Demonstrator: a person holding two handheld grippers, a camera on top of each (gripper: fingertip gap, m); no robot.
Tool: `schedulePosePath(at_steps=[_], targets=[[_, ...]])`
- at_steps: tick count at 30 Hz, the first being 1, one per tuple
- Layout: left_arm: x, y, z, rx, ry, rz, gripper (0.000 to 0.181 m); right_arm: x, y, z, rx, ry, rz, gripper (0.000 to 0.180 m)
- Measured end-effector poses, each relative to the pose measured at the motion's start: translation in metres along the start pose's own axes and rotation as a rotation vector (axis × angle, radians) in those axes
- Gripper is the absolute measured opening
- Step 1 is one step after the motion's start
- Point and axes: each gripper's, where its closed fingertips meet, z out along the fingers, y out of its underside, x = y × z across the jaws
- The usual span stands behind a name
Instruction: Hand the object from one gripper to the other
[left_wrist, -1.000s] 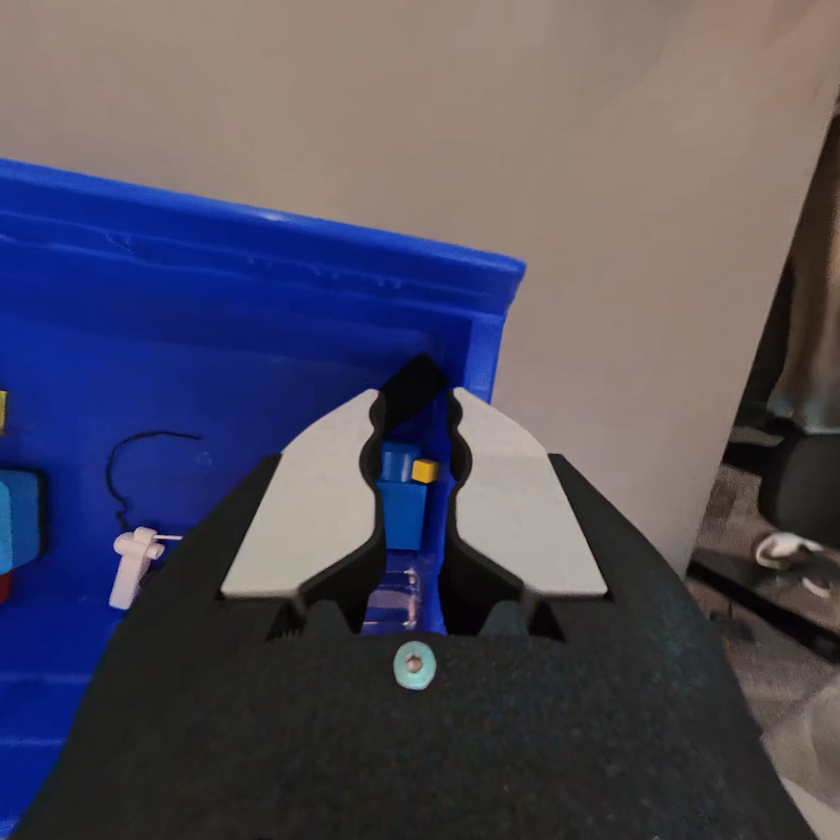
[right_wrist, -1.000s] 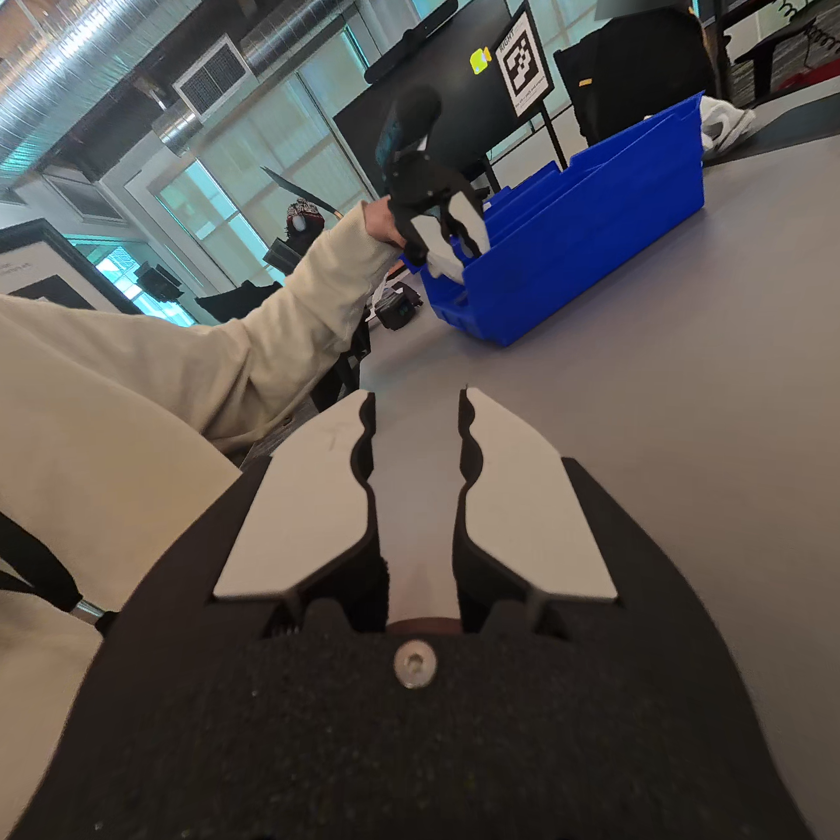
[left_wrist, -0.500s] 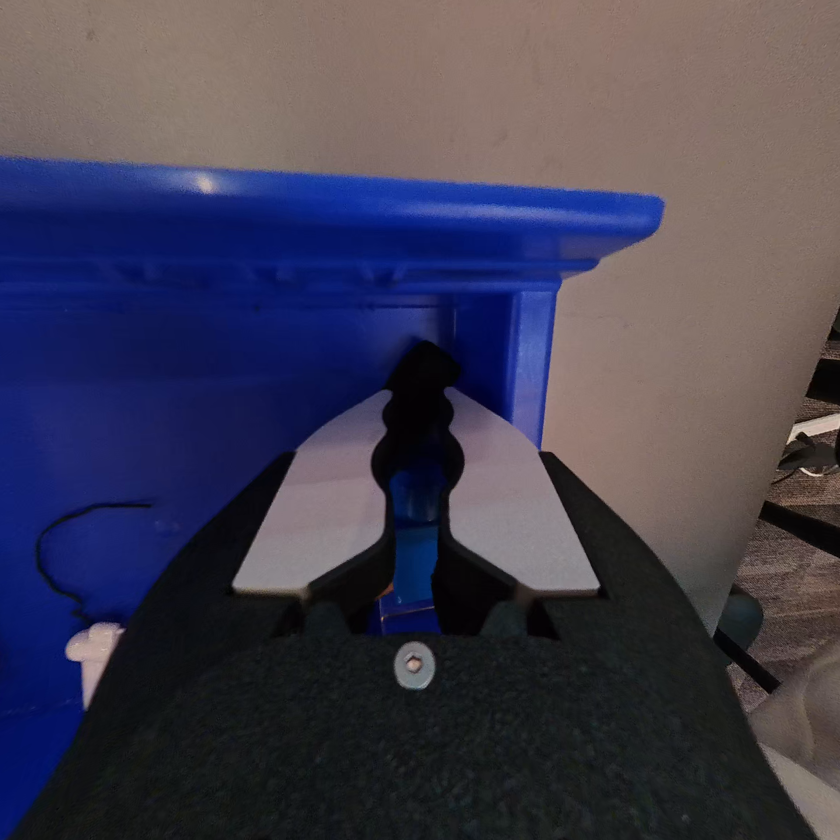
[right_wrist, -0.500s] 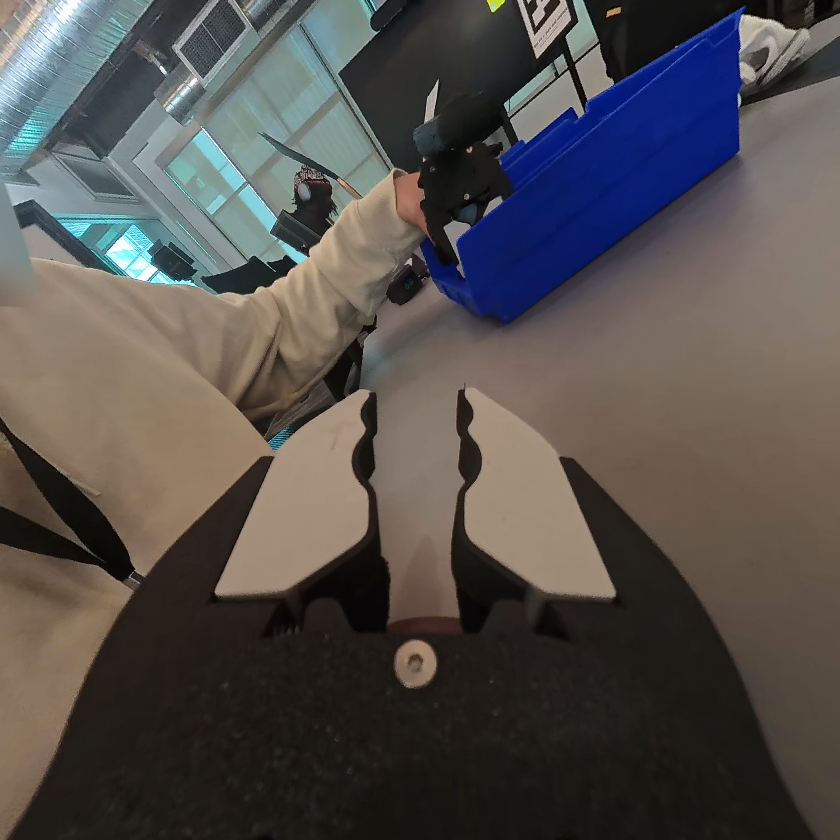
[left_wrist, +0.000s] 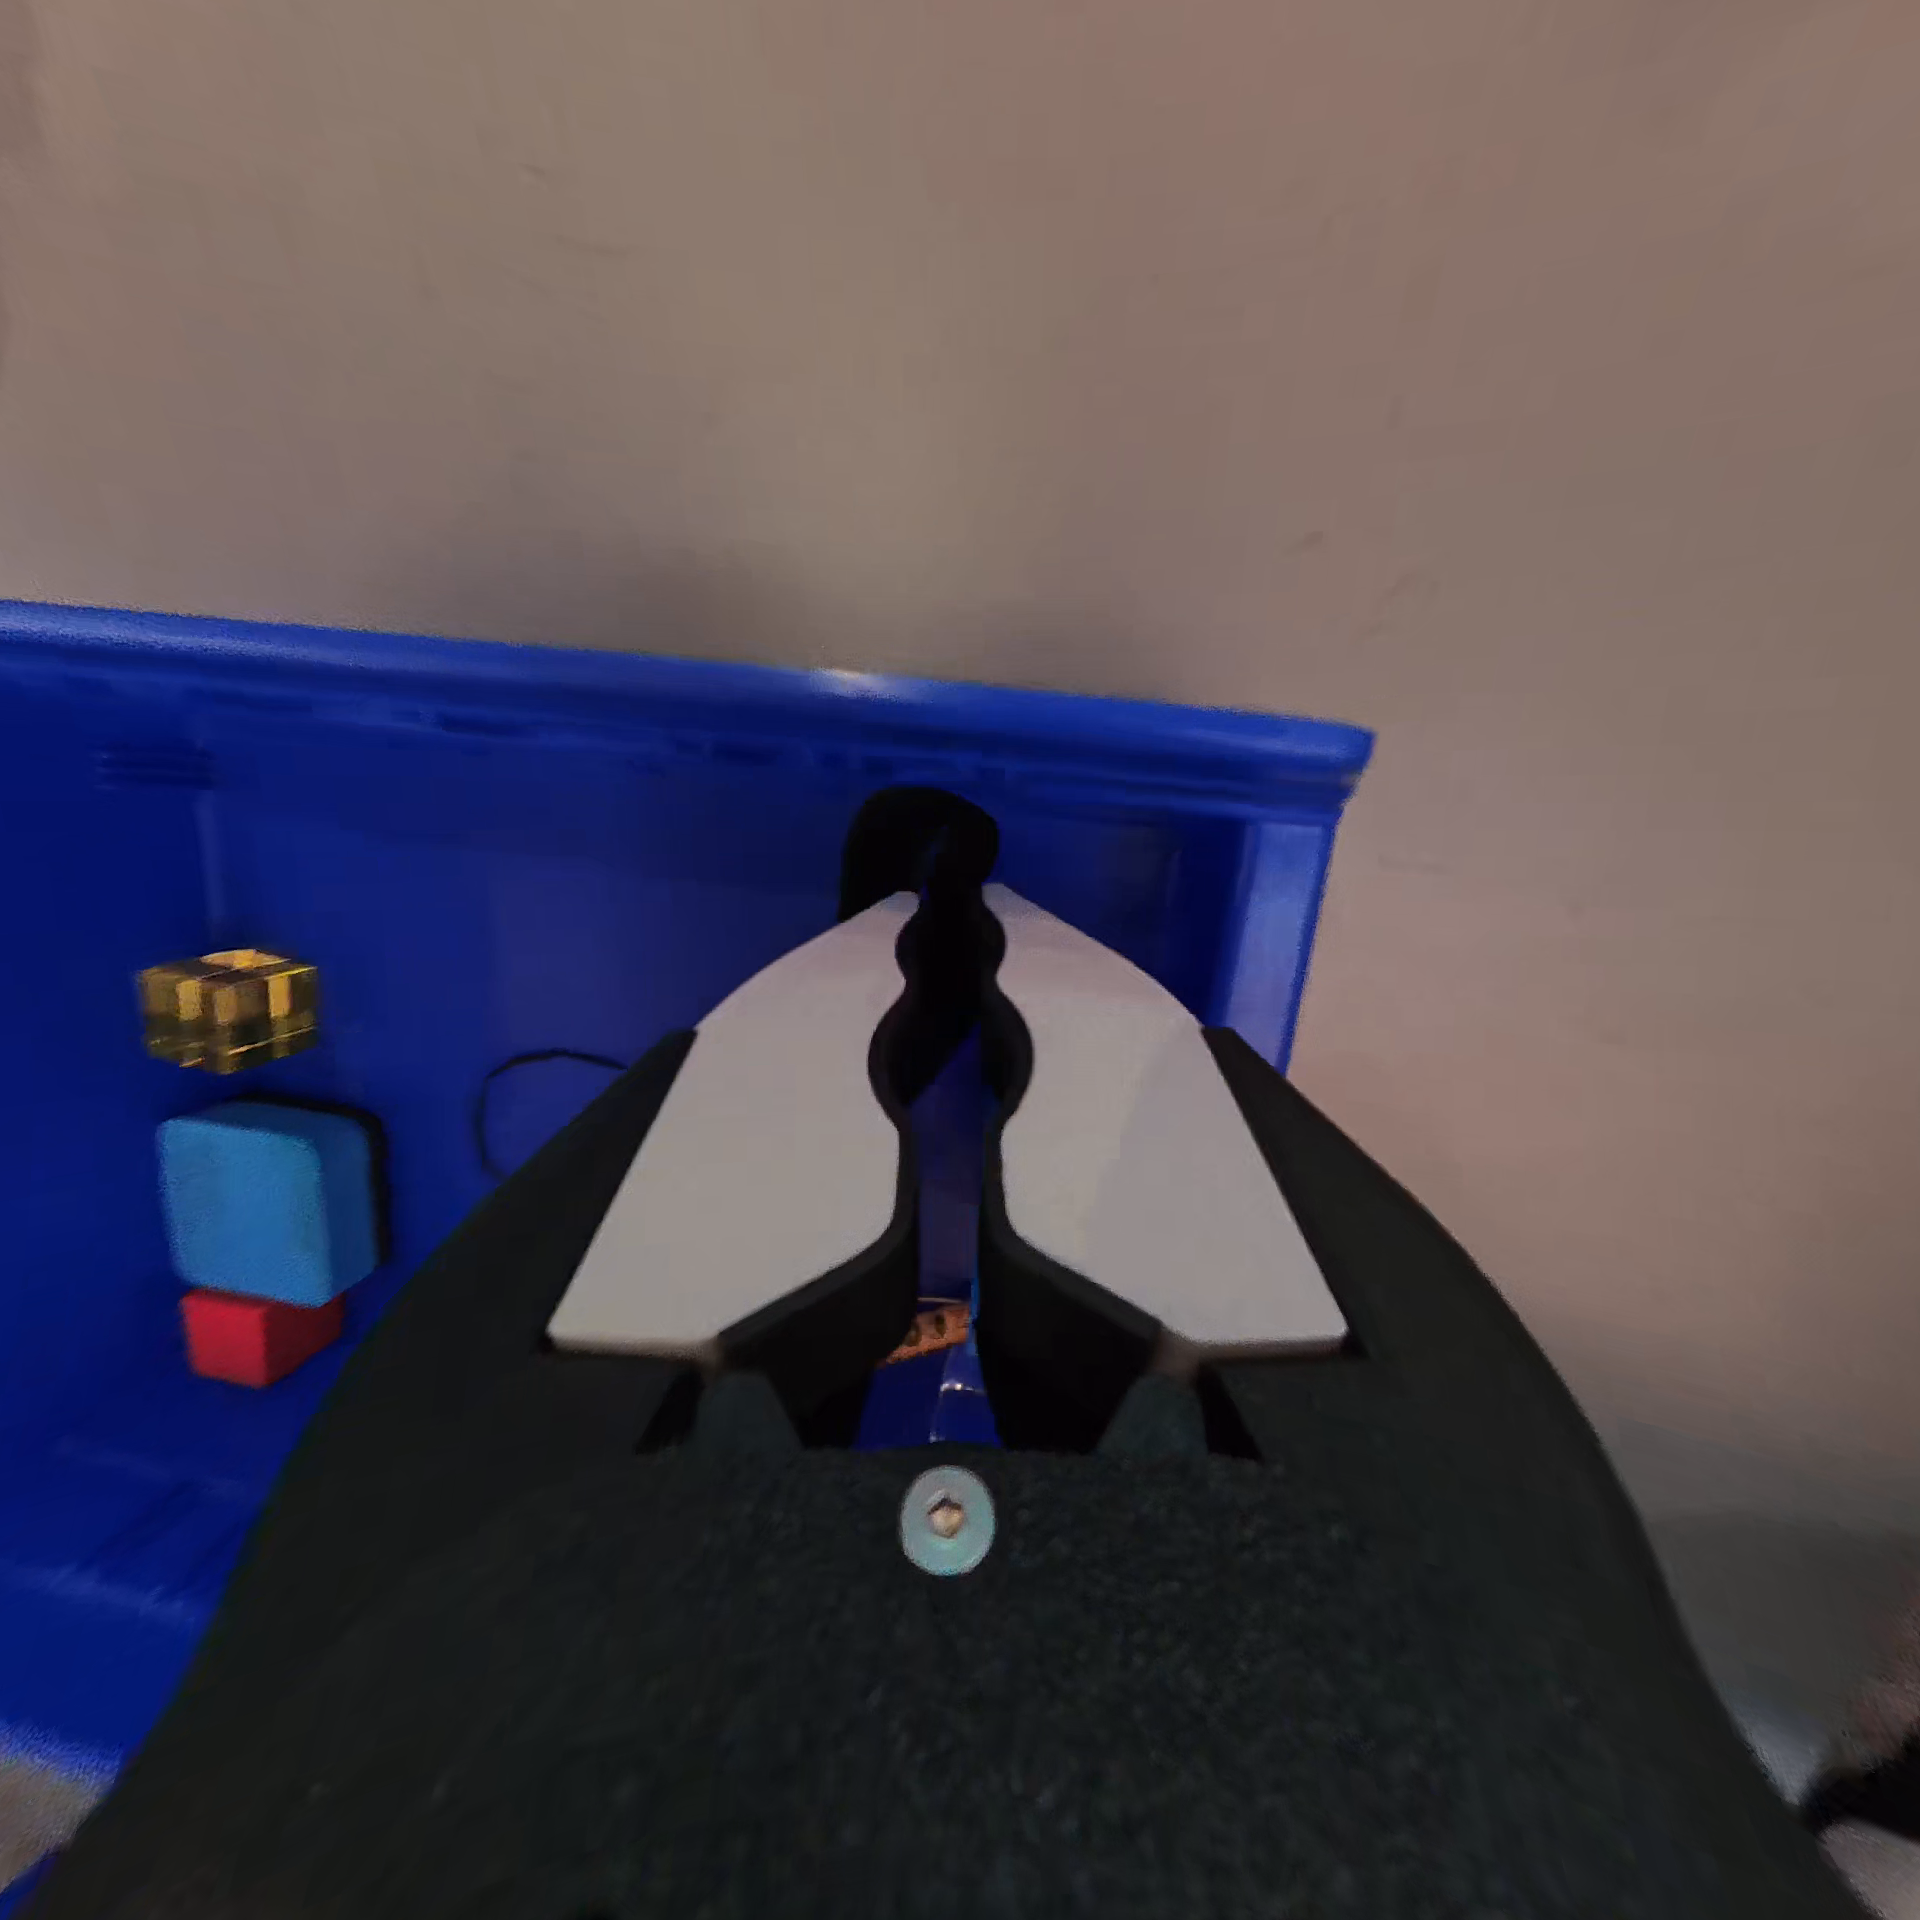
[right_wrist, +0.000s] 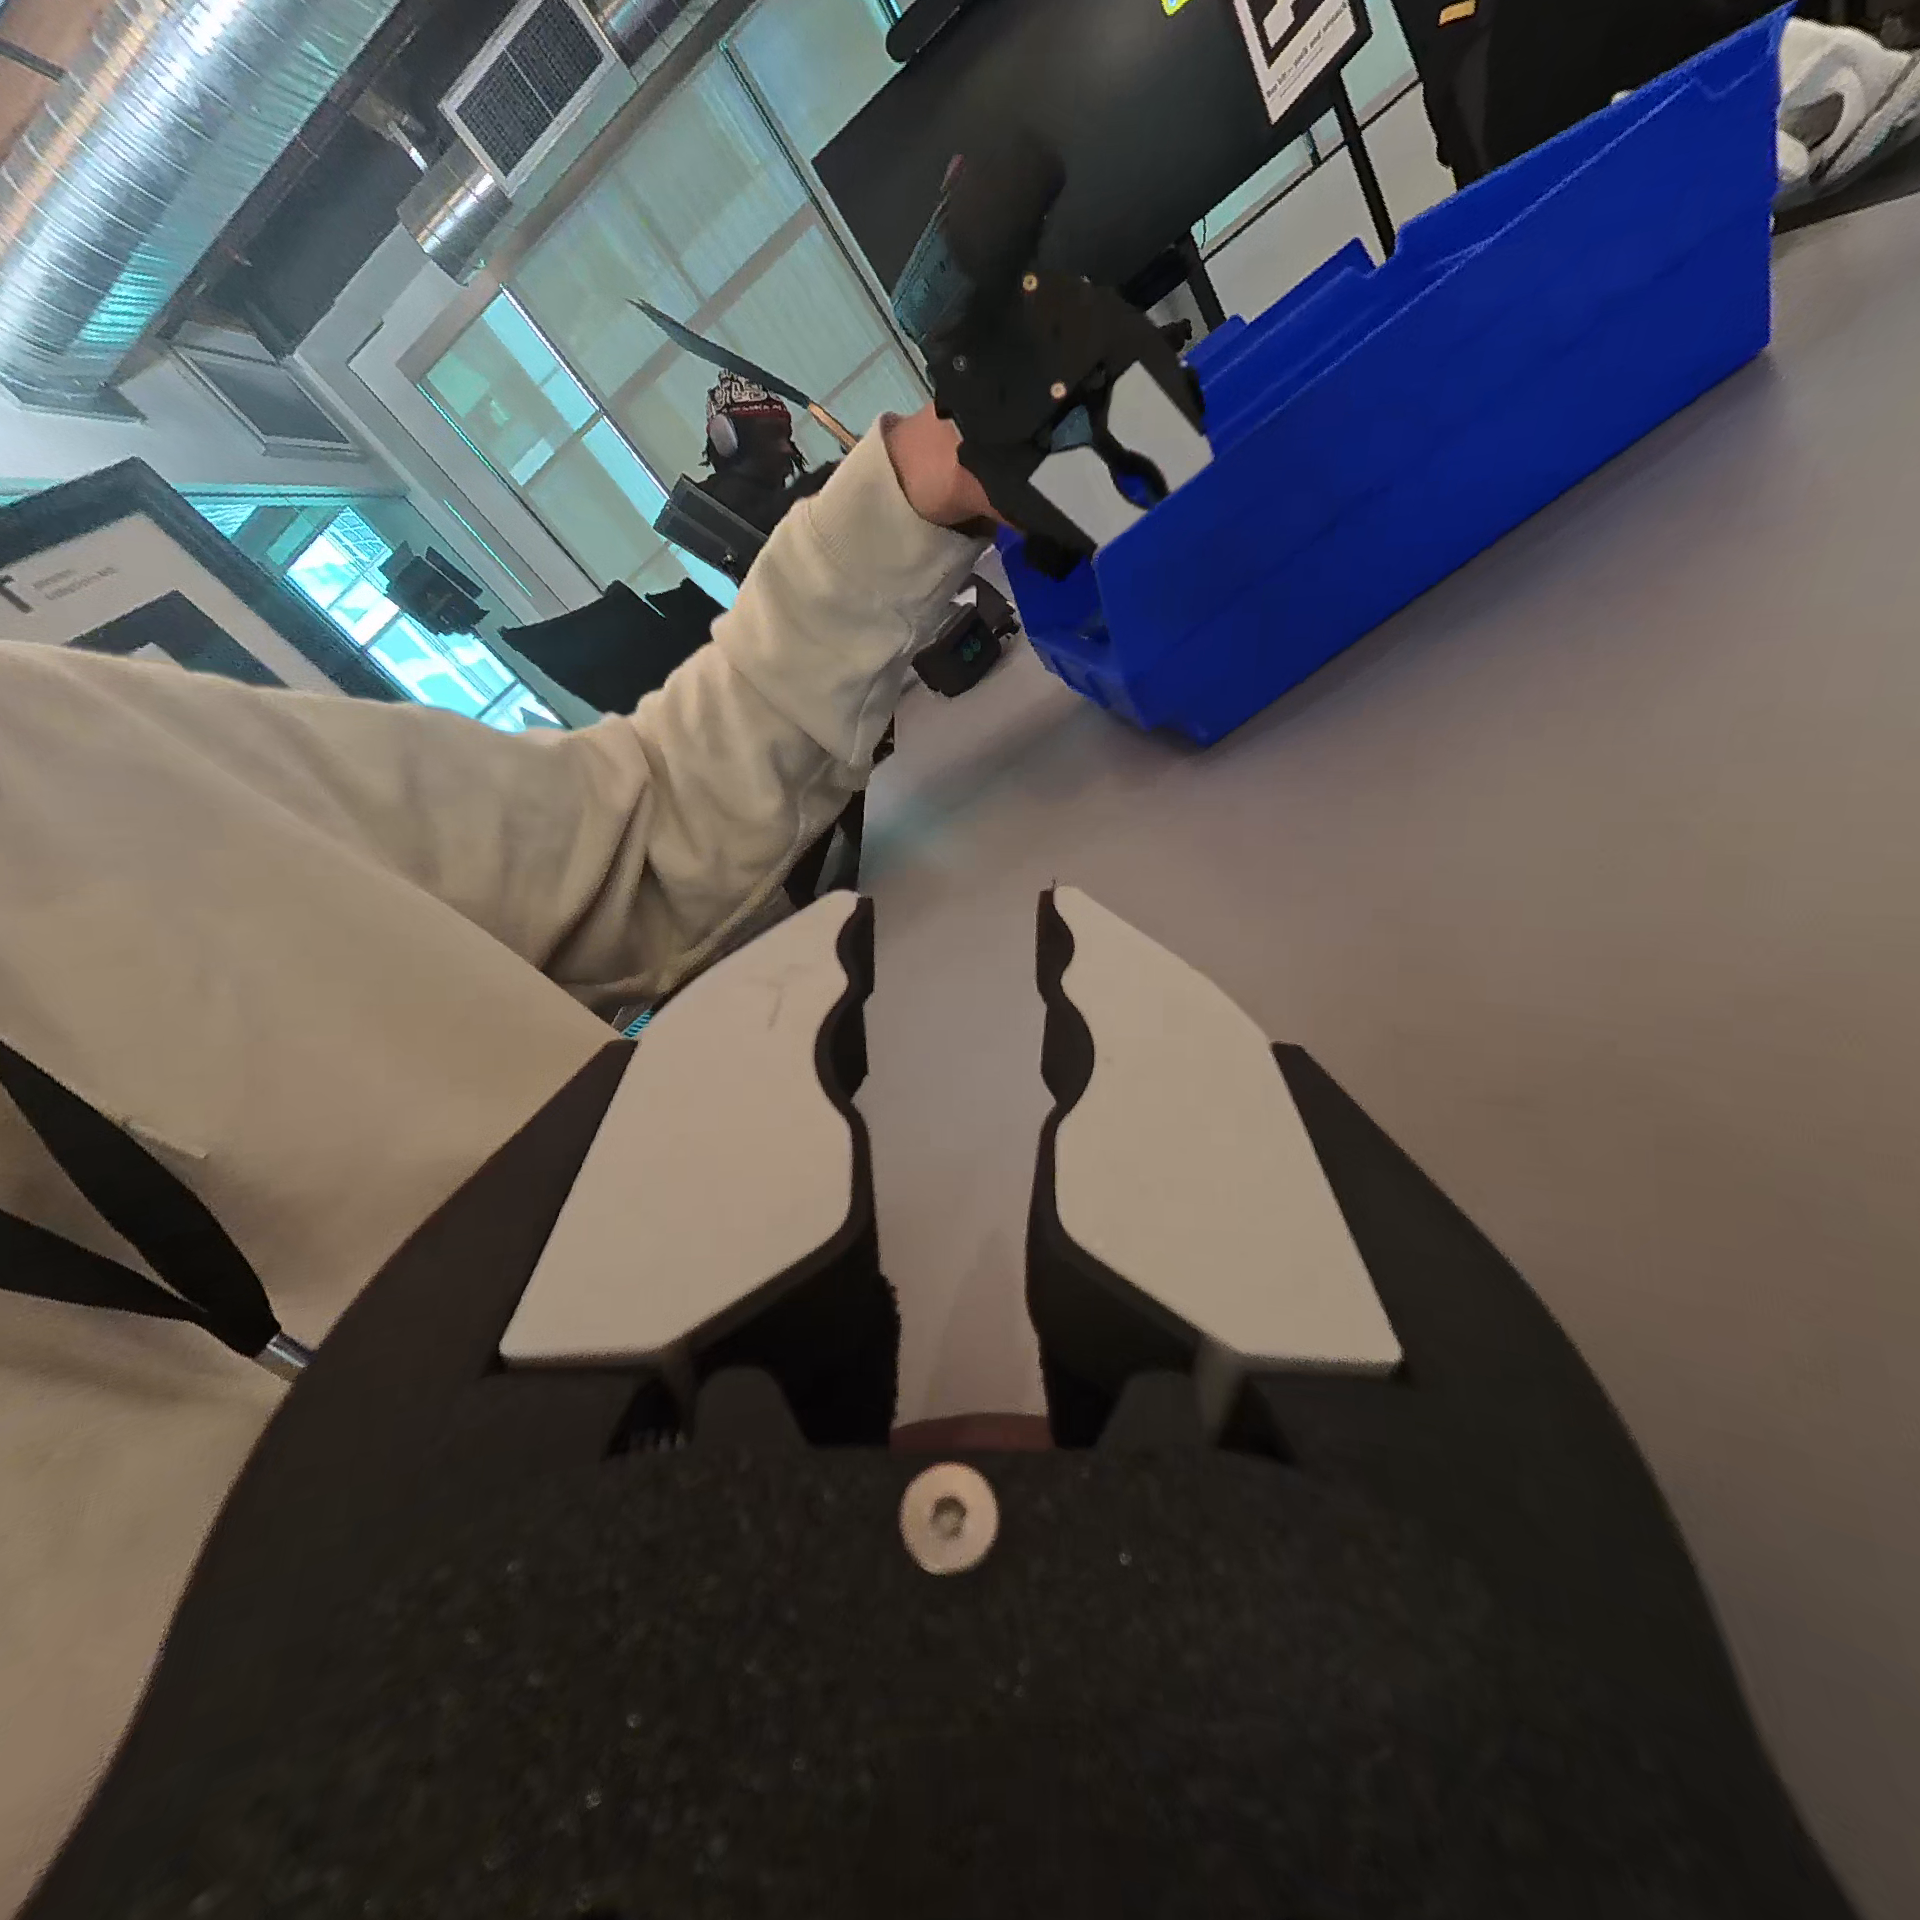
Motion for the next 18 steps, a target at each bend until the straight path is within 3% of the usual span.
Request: schedulePosePath(at_steps=[6,11,18], targets=[[-0.043,-0.023,-0.033,0.125,-0.308,-0.134,0.006,-0.023,0.005,0.001,-0.019,-0.014,-0.047,0.029],[-0.105,-0.034,-0.105,0.355,-0.697,-0.432,0.006,-0.030,0.011,-0.001,-0.040,0.010,-0.106,0.029],[-0.132,-0.082,-0.198,0.586,-0.930,-0.574,0.005,-0.016,0.006,-0.005,-0.059,0.084,-0.147,0.029]])
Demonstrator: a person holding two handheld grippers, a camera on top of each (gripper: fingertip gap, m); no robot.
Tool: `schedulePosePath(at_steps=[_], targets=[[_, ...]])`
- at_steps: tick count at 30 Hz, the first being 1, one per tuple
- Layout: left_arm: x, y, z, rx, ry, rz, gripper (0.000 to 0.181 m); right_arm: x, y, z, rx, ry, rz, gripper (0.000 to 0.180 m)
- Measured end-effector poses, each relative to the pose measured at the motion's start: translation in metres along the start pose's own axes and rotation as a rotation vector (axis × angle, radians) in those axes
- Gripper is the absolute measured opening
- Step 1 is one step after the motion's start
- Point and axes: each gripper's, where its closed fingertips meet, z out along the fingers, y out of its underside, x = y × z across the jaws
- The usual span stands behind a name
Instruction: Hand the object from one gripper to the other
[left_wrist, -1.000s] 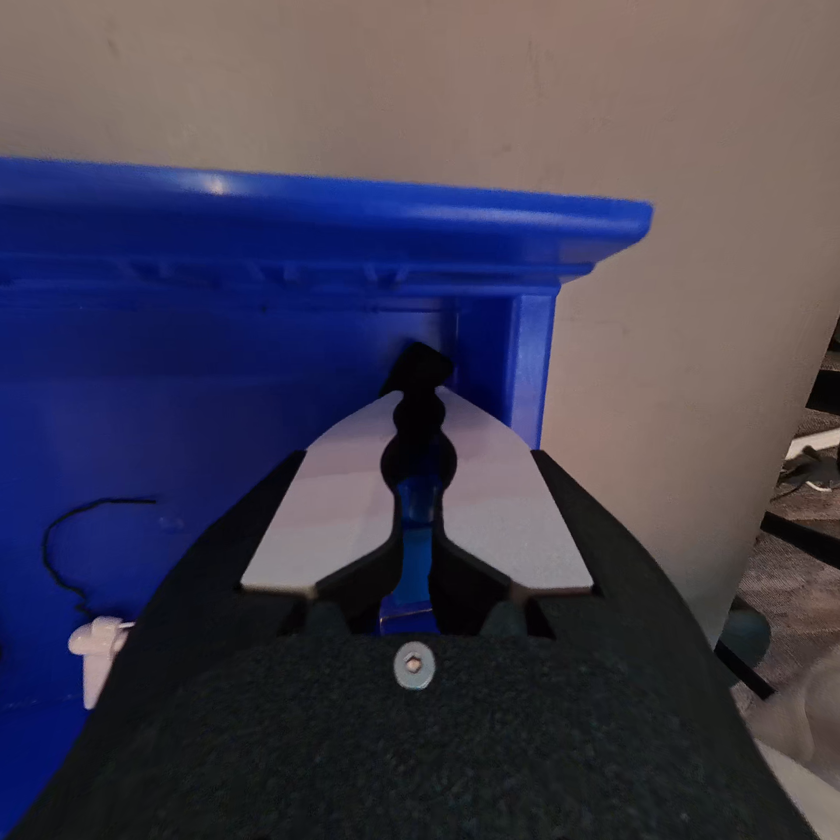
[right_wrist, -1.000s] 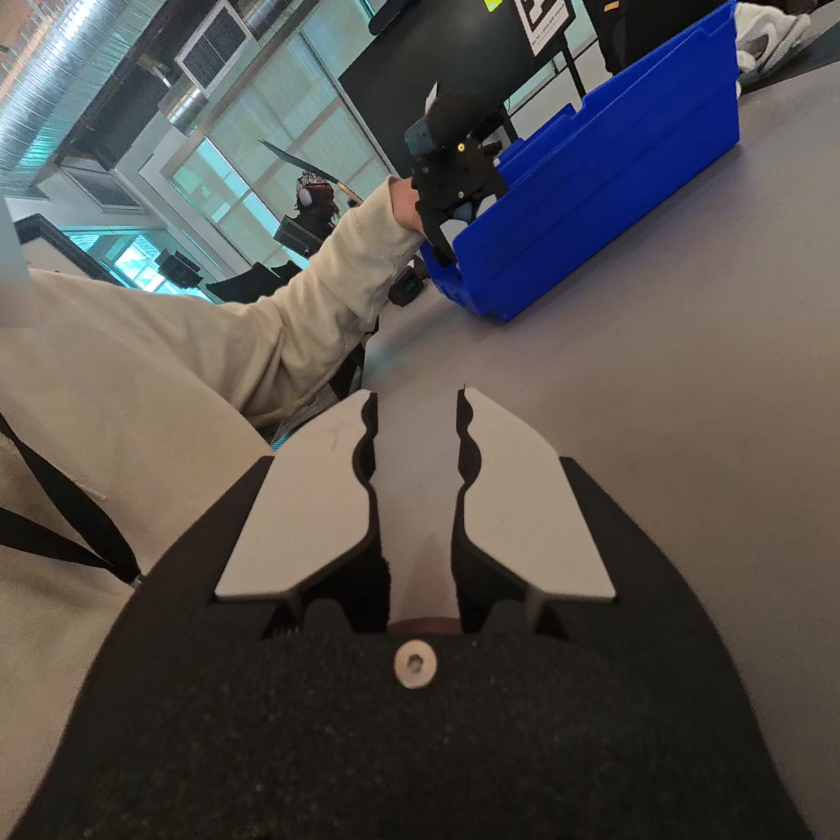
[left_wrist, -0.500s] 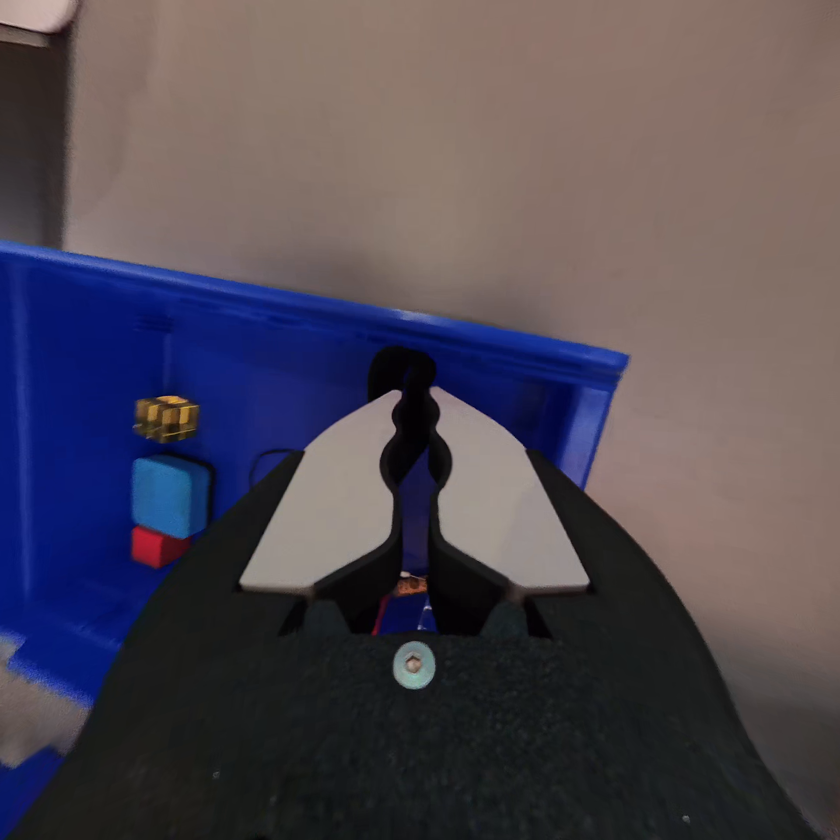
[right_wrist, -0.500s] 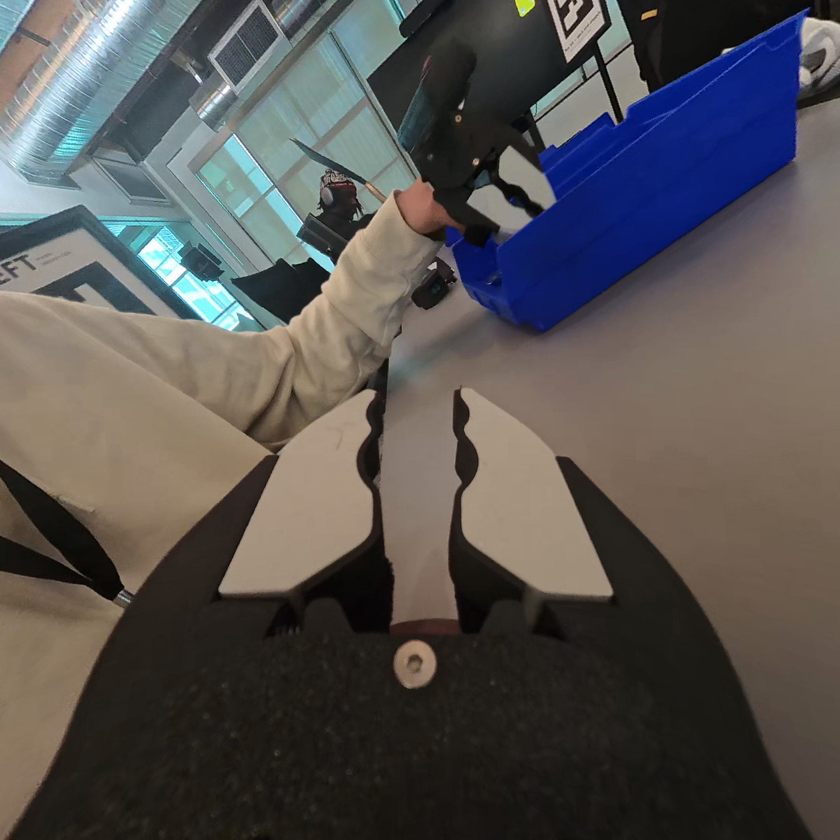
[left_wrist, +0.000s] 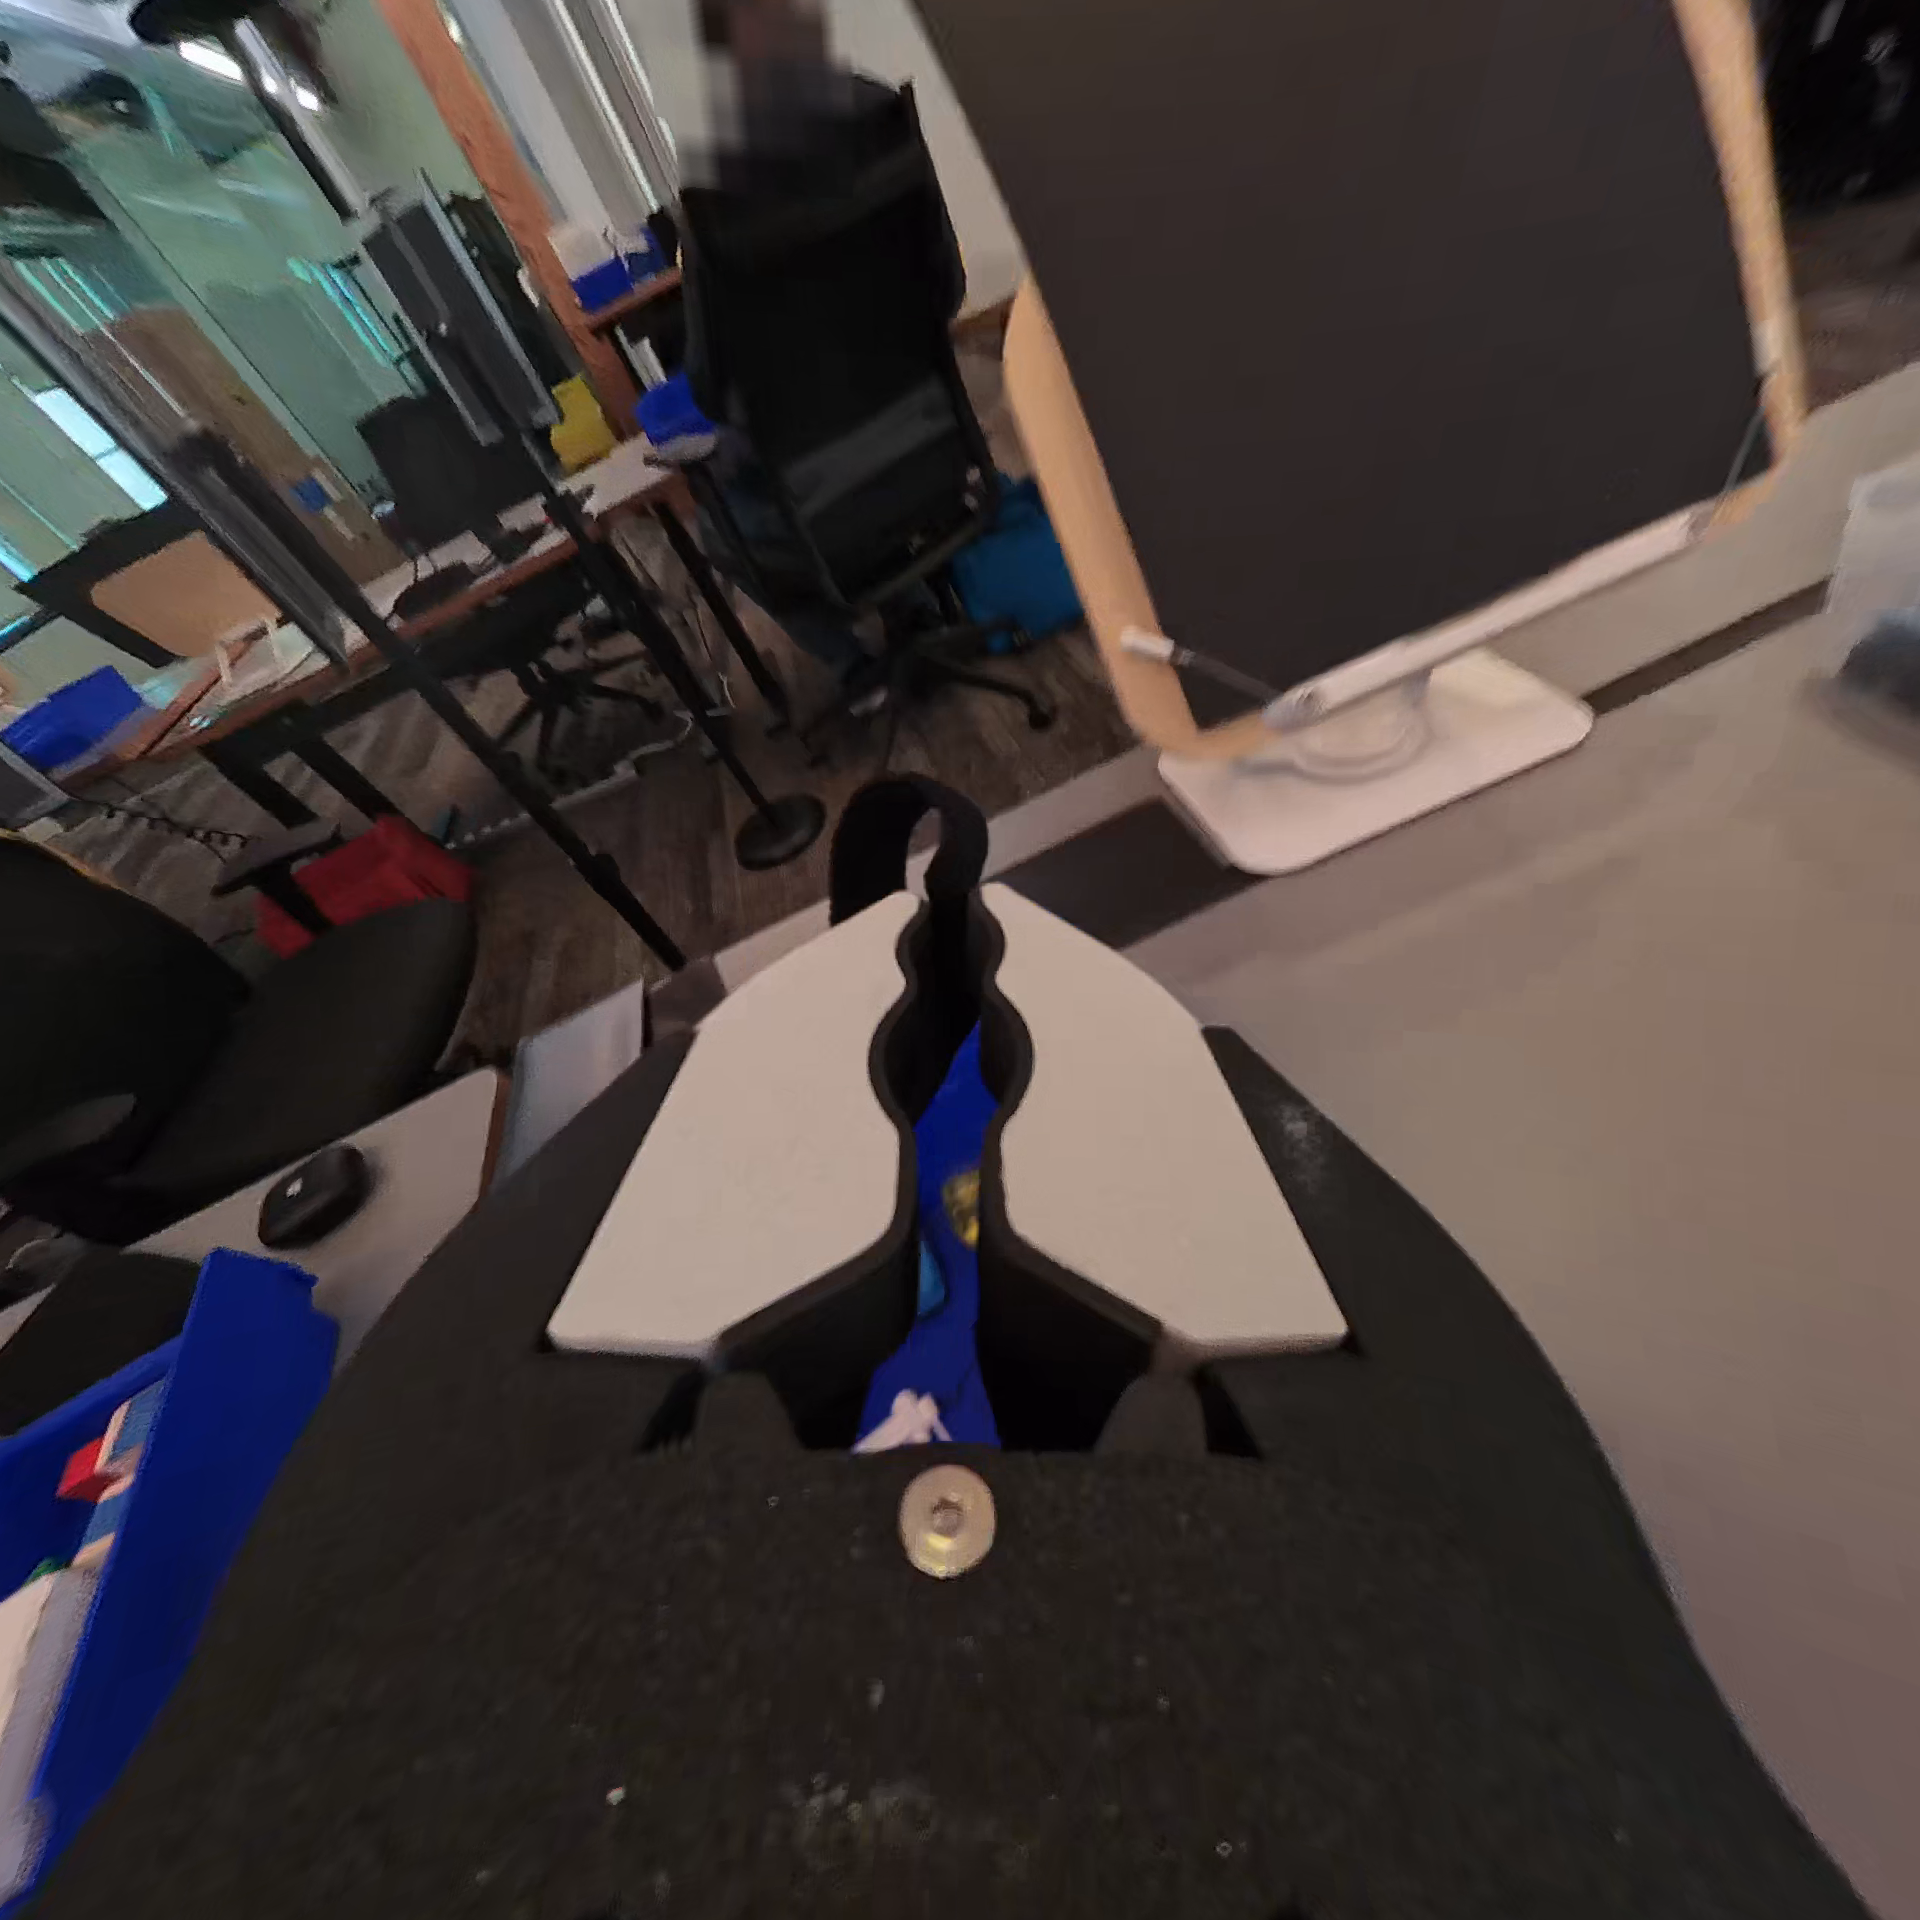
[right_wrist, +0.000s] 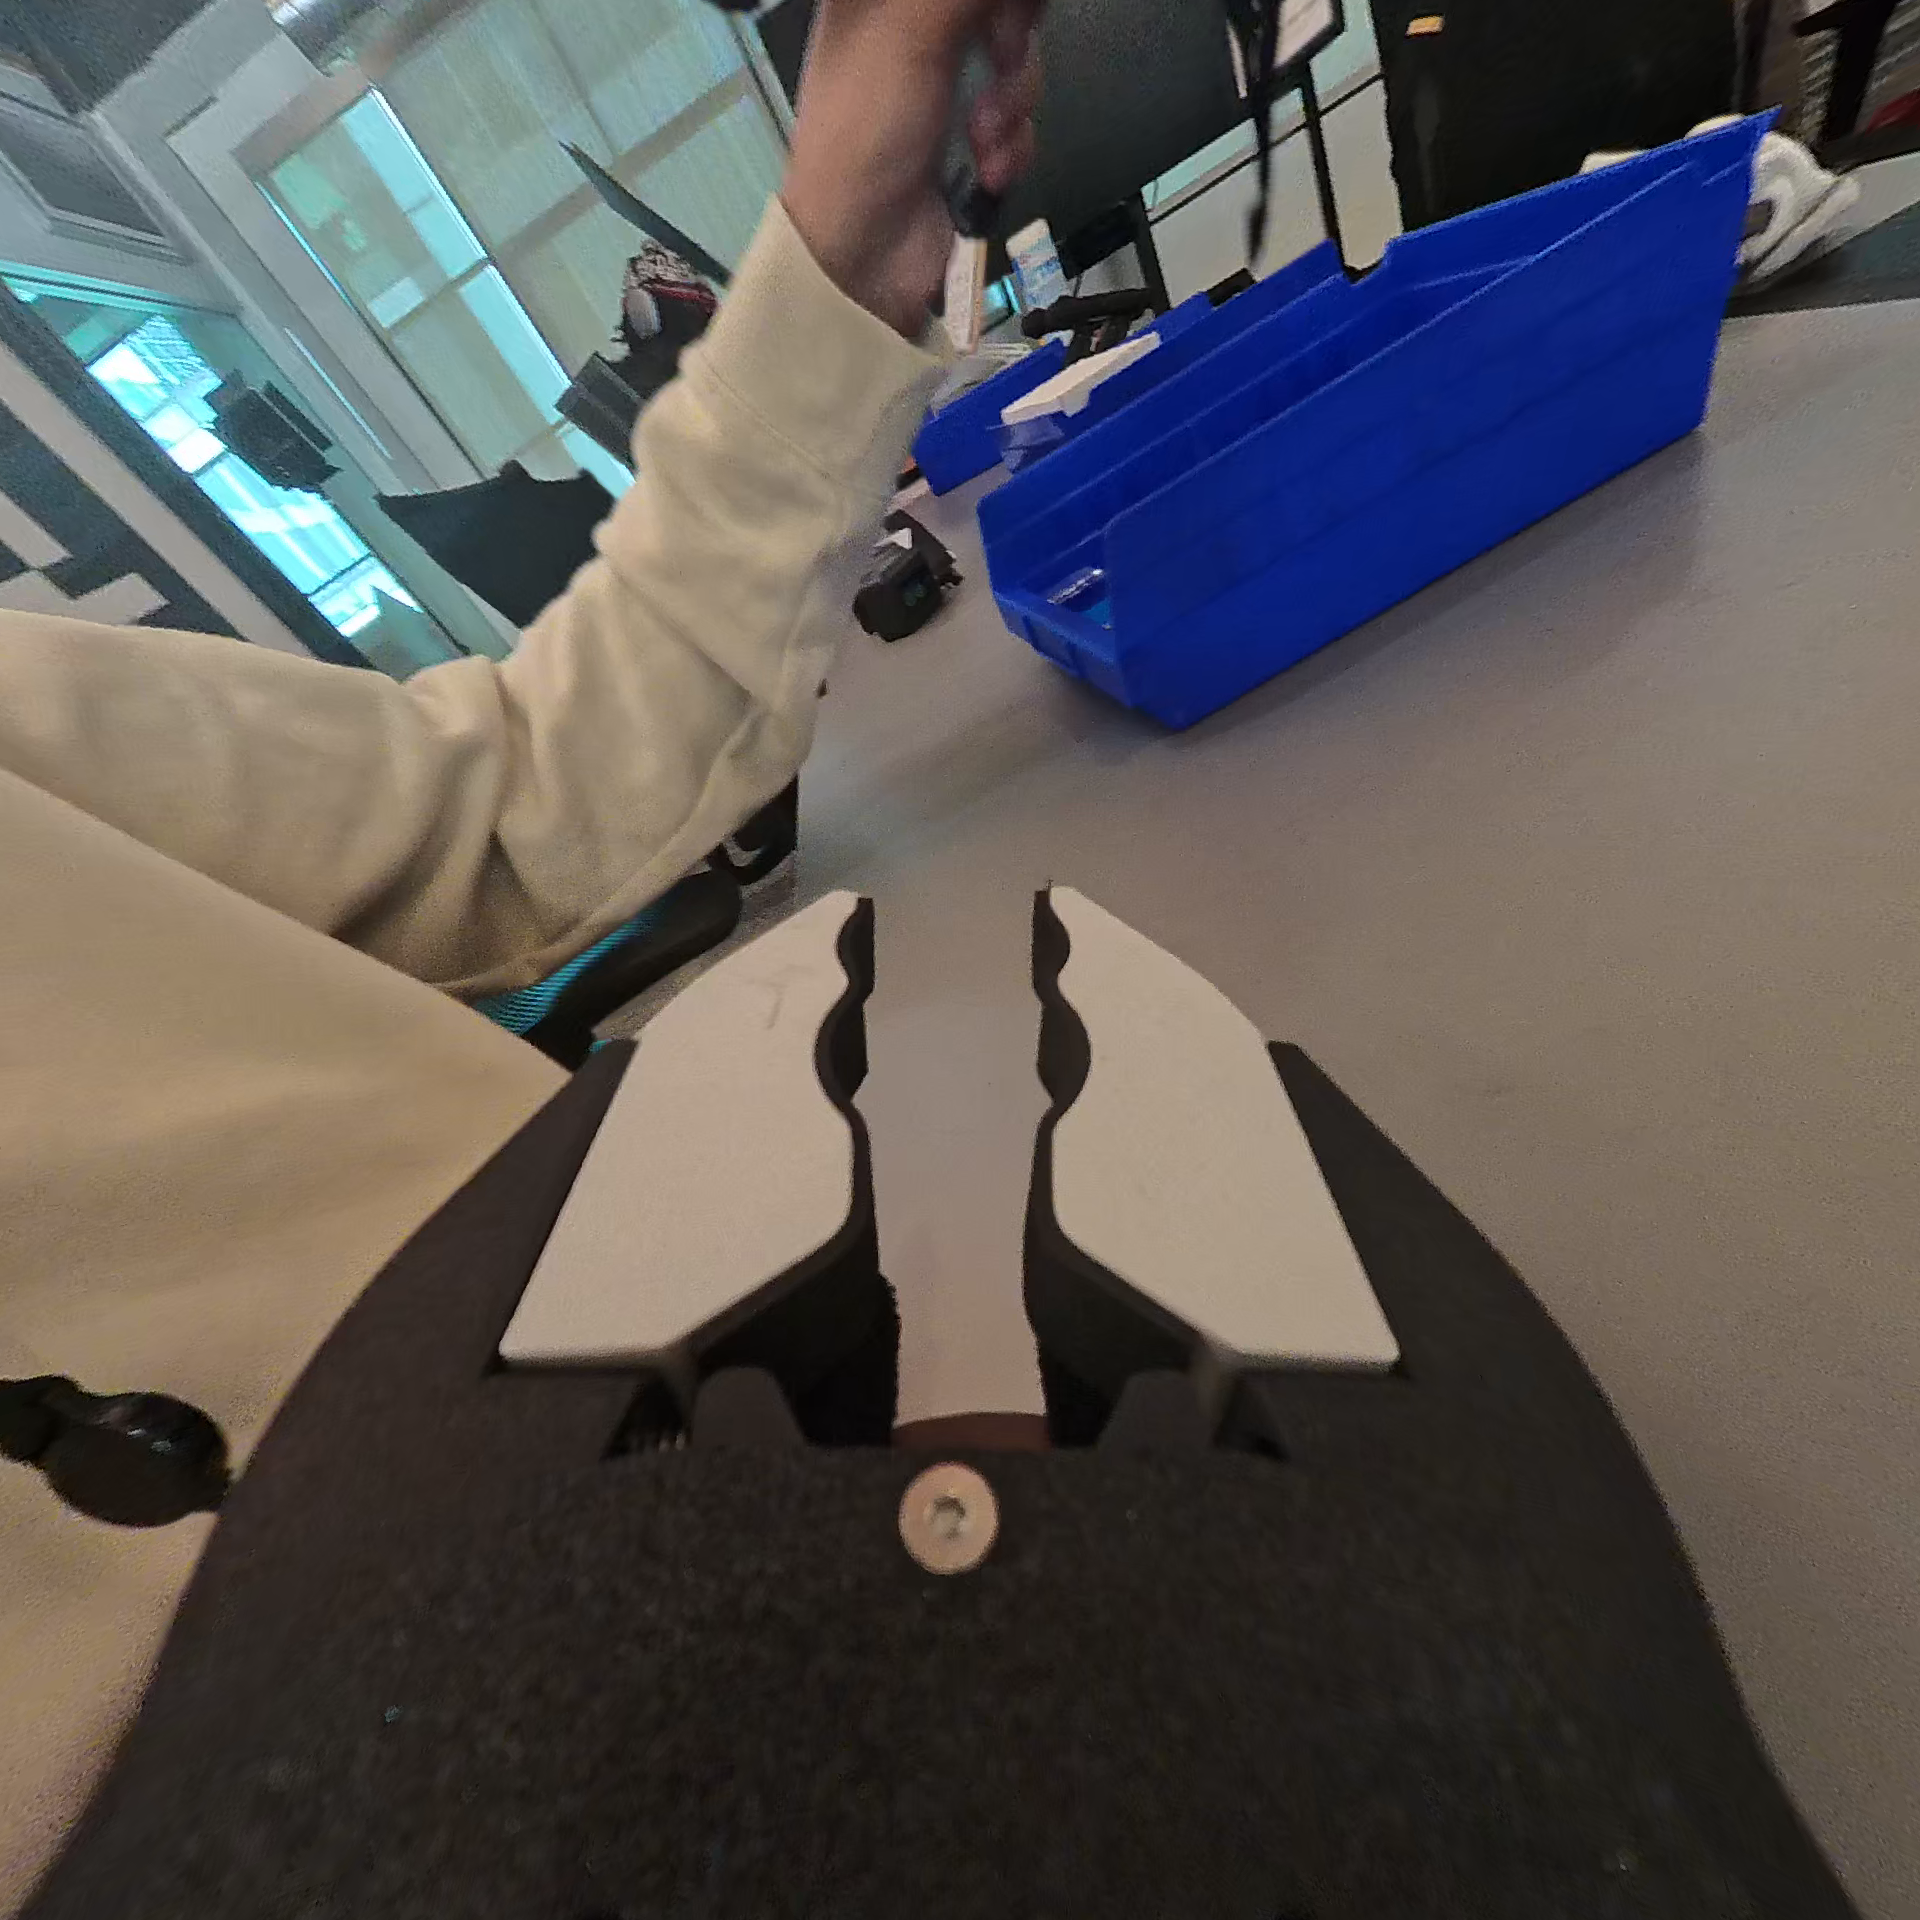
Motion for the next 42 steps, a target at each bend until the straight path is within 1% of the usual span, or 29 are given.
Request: schedulePosePath(at_steps=[2,4,6,8,10,12,14,16,19,21,22,23,25,27,28,29,31,33,35,39,41,42], targets=[[0.006,-0.031,-0.003,0.064,-0.001,-0.026,0.005,0.010,-0.004,-0.001,-0.004,0.044,-0.009,0.028],[0.022,-0.059,-0.004,0.115,0.049,-0.046,0.005,0.018,-0.012,-0.001,-0.008,0.070,-0.020,0.029],[0.042,-0.083,-0.001,0.158,0.094,-0.081,0.005,0.027,-0.027,-0.004,0.000,0.098,-0.036,0.029],[0.069,-0.101,0.007,0.182,0.159,-0.102,0.005,0.034,-0.052,-0.007,0.024,0.120,-0.067,0.030],[0.093,-0.112,0.019,0.198,0.185,-0.123,0.005,0.047,-0.085,-0.012,0.056,0.179,-0.144,0.033],[0.119,-0.122,0.033,0.218,0.234,-0.162,0.005,0.067,-0.123,-0.020,0.058,0.282,-0.258,0.035],[0.140,-0.133,0.049,0.231,0.268,-0.205,0.005,0.087,-0.169,-0.027,0.072,0.371,-0.315,0.036],[0.158,-0.147,0.064,0.244,0.311,-0.244,0.005,0.101,-0.216,-0.026,0.100,0.381,-0.298,0.043],[0.180,-0.173,0.077,0.290,0.402,-0.283,0.005,0.122,-0.270,-0.010,0.070,0.371,-0.267,0.070],[0.190,-0.188,0.077,0.323,0.490,-0.315,0.005,0.133,-0.297,0.006,0.070,0.359,-0.303,0.069],[0.195,-0.194,0.076,0.336,0.550,-0.336,0.005,0.142,-0.306,0.012,0.064,0.389,-0.331,0.064],[0.199,-0.197,0.074,0.344,0.600,-0.355,0.005,0.152,-0.314,0.016,0.061,0.422,-0.362,0.063],[0.202,-0.199,0.074,0.357,0.648,-0.377,0.005,0.167,-0.321,0.023,0.058,0.458,-0.409,0.059],[0.205,-0.199,0.075,0.345,0.701,-0.381,0.005,0.182,-0.329,0.023,0.095,0.514,-0.449,0.060],[0.206,-0.200,0.076,0.341,0.725,-0.386,0.005,0.185,-0.334,0.026,0.109,0.514,-0.481,0.060],[0.206,-0.199,0.077,0.338,0.733,-0.390,0.005,0.187,-0.335,0.030,0.089,0.506,-0.497,0.055],[0.206,-0.197,0.083,0.324,0.731,-0.397,0.005,0.187,-0.332,0.036,0.042,0.492,-0.528,0.028],[0.207,-0.195,0.087,0.316,0.725,-0.420,0.007,0.190,-0.330,0.036,-0.003,0.527,-0.573,0.017],[0.205,-0.196,0.086,0.313,0.730,-0.443,0.013,0.191,-0.328,0.032,-0.026,0.544,-0.579,0.013],[0.200,-0.202,0.070,0.355,0.769,-0.442,0.031,0.185,-0.331,0.014,-0.001,0.505,-0.515,0.008],[0.193,-0.200,0.066,0.354,0.752,-0.411,0.034,0.174,-0.341,-0.001,0.083,0.416,-0.436,0.008],[0.191,-0.198,0.064,0.351,0.744,-0.390,0.034,0.163,-0.348,-0.009,0.148,0.325,-0.369,0.007]])
